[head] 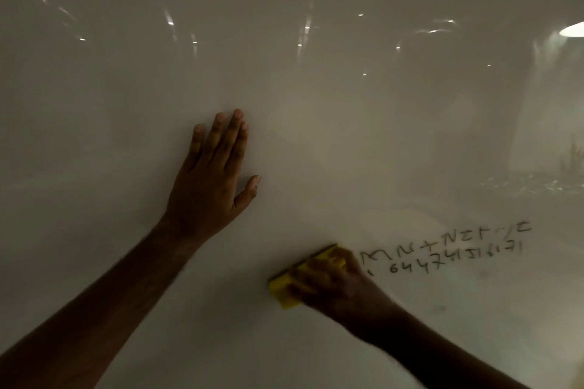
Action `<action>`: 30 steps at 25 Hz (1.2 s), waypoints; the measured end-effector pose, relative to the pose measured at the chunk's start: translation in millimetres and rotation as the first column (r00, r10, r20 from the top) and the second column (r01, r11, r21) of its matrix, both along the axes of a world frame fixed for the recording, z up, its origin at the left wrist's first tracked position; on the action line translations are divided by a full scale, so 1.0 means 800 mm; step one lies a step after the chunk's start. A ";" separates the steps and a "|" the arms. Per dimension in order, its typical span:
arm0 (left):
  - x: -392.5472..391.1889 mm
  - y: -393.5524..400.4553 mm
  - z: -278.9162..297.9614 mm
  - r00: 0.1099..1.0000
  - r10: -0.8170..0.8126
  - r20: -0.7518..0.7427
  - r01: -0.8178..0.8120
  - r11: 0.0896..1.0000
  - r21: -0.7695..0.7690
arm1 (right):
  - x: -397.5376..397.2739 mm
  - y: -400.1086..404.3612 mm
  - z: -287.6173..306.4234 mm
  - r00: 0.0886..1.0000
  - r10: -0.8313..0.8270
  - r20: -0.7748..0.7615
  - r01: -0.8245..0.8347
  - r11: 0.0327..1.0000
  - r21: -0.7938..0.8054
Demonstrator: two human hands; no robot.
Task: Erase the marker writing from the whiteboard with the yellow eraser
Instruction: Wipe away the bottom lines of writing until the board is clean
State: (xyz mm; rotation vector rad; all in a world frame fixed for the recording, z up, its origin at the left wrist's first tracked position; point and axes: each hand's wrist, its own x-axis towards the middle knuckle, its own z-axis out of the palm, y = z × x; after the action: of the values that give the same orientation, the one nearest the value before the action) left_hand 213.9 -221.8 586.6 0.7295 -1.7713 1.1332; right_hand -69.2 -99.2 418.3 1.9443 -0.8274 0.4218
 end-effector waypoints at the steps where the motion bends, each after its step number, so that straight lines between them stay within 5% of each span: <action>1: -0.001 -0.001 0.000 1.000 -0.001 0.005 0.001 1.000 0.001 | -0.008 0.006 -0.018 0.996 -0.015 -0.086 0.016 1.000 0.015; 4: -0.002 -0.001 -0.001 1.000 0.003 -0.004 -0.003 1.000 0.010 | -0.054 0.024 -0.016 0.979 -0.075 -0.189 0.081 0.996 0.025; 11: -0.065 0.011 0.007 0.999 0.007 0.053 -0.006 1.000 -0.026 | -0.055 0.012 0.096 0.977 -0.117 0.179 0.128 0.990 -0.052; 19: -0.112 0.016 0.015 1.000 -0.020 0.018 0.020 1.000 -0.012 | -0.107 0.034 -0.009 0.986 -0.112 -0.125 0.116 0.993 0.029; 26: -0.136 0.024 0.019 1.000 -0.004 -0.001 0.004 1.000 0.009 | -0.121 0.032 0.097 0.951 -0.132 0.280 0.157 0.985 -0.068; 30: -0.148 0.025 0.029 0.999 -0.011 0.039 0.011 1.000 -0.011 | -0.087 0.014 0.017 0.990 -0.102 0.102 0.102 0.995 0.015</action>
State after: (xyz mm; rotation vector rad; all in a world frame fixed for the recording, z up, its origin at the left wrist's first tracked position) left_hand 95.5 -201.4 609.4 0.6950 -1.7979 1.1559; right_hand -138.7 -87.9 431.9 1.8920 -0.9919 0.4600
